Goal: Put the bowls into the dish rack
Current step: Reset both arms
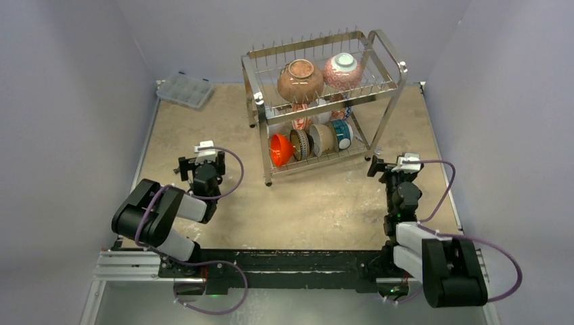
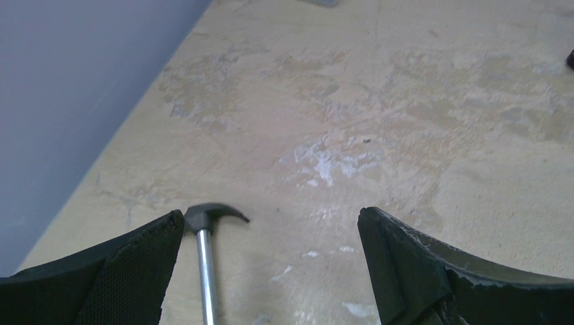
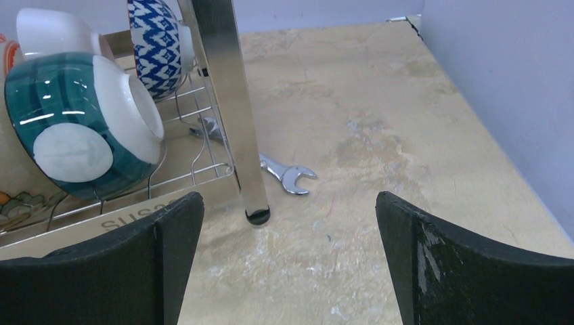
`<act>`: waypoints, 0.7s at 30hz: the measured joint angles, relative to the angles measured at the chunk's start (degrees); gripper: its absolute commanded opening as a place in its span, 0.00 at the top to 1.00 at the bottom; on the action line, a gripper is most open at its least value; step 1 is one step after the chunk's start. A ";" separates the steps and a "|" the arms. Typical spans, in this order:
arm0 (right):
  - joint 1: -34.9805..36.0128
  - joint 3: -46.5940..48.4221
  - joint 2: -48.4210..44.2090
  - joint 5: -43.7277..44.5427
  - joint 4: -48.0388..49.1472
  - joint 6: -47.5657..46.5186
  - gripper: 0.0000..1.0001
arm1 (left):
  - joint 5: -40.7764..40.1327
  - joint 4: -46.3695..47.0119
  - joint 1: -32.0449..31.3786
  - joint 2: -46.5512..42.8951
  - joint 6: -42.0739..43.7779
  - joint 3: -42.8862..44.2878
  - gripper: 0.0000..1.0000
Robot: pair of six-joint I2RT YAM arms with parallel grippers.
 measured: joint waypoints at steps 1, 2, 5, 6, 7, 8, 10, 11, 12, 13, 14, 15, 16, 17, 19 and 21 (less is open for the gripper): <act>0.00 0.00 1.81 -0.13 2.32 -0.28 0.01 | 0.44 0.85 0.81 0.37 0.15 -0.07 0.01; 0.00 0.00 3.93 -0.33 4.83 -0.59 0.01 | 2.12 2.84 2.03 1.42 0.13 -0.09 0.01; 0.00 0.02 9.66 -1.42 10.56 -1.09 0.01 | 6.60 7.58 5.88 5.05 -0.46 -0.07 0.01; 0.04 0.07 11.78 -1.49 12.63 -1.11 0.01 | 7.93 8.17 6.88 5.86 -0.63 -0.07 0.01; 0.02 0.24 13.92 -1.53 14.58 -1.09 0.01 | 8.90 8.90 7.48 6.60 -0.74 -0.07 0.01; 0.02 0.59 16.24 -1.60 16.06 -1.11 0.01 | 9.97 10.12 7.96 7.52 -0.79 -0.07 0.01; 0.02 1.77 21.07 -1.57 18.01 -1.09 0.01 | 11.87 10.21 8.17 7.98 -0.83 -0.07 0.01; 0.02 2.43 23.15 -1.57 18.51 -1.07 0.01 | 12.55 10.56 8.22 8.00 -0.83 -0.07 0.03; 0.02 2.89 24.76 -1.57 18.88 -1.07 0.01 | 13.00 10.93 8.24 8.00 -0.83 -0.04 0.03; 0.02 3.32 26.75 -1.57 19.65 -1.09 0.01 | 13.18 11.23 8.24 8.00 -0.85 -0.04 0.02; 0.02 3.58 28.61 -1.60 20.02 -1.11 0.01 | 13.18 11.26 8.24 8.00 -1.07 -0.02 0.01; 0.02 3.61 30.03 -1.60 20.20 -1.14 0.01 | 13.14 11.19 8.24 8.00 -1.44 0.00 0.01; 0.02 3.61 30.75 -1.60 19.98 -1.16 0.01 | 13.09 11.08 8.24 8.00 -1.86 0.07 0.01; 0.02 3.65 30.86 -1.60 19.82 -1.16 0.01 | 12.98 11.17 8.24 8.02 -2.14 0.09 0.01; 0.02 4.74 30.75 -1.42 19.93 -1.14 0.01 | 12.90 11.17 8.26 8.02 -2.45 0.11 0.01; 0.02 7.28 30.77 -1.31 19.78 -1.14 0.01 | 12.85 11.17 8.28 8.00 -2.80 0.11 0.01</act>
